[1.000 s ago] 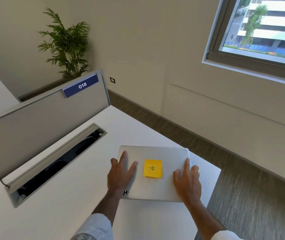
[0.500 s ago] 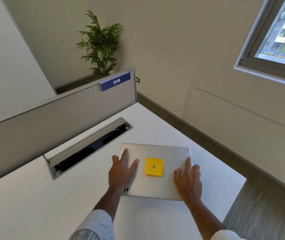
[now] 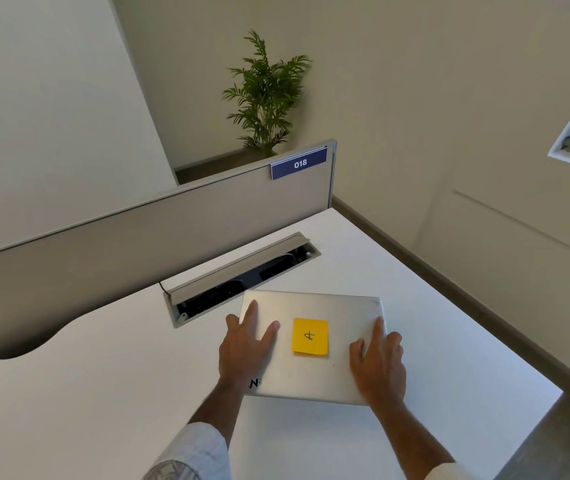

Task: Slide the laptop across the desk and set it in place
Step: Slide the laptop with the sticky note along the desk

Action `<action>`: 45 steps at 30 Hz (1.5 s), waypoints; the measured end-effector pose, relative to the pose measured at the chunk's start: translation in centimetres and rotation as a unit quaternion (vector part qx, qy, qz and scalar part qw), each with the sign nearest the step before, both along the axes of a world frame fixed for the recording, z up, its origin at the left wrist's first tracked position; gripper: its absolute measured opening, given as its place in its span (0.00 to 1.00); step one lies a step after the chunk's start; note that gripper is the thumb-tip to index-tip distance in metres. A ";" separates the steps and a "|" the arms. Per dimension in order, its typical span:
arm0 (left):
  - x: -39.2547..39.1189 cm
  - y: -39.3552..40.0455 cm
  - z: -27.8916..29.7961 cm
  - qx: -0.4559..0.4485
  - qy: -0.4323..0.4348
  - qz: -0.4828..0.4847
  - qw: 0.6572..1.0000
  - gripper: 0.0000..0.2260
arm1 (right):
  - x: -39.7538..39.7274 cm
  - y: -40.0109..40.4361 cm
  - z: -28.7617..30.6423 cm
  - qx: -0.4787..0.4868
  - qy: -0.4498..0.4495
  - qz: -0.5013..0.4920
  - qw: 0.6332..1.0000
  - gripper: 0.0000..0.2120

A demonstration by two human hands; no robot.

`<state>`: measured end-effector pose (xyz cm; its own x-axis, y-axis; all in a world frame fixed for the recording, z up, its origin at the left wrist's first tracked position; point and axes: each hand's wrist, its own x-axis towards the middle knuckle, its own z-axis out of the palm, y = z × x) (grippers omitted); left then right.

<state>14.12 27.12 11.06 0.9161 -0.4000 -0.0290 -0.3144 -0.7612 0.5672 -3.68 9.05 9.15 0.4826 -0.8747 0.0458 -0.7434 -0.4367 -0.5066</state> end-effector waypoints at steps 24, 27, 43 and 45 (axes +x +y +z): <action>3.2 17.6 0.5 0.019 0.000 0.125 0.992 0.34 | 7.6 14.3 0.5 -0.009 0.013 0.108 0.994 0.29; 3.5 19.6 0.3 0.024 -0.001 0.132 0.991 0.34 | 8.0 16.2 0.0 -0.003 0.020 0.112 0.994 0.29; 3.4 28.6 -6.3 0.052 0.051 0.163 0.984 0.33 | 8.9 24.8 -5.3 0.021 0.077 0.139 0.987 0.28; 3.2 29.3 -7.0 0.059 0.057 0.160 0.984 0.33 | 8.8 25.6 -5.9 0.021 0.082 0.141 0.986 0.28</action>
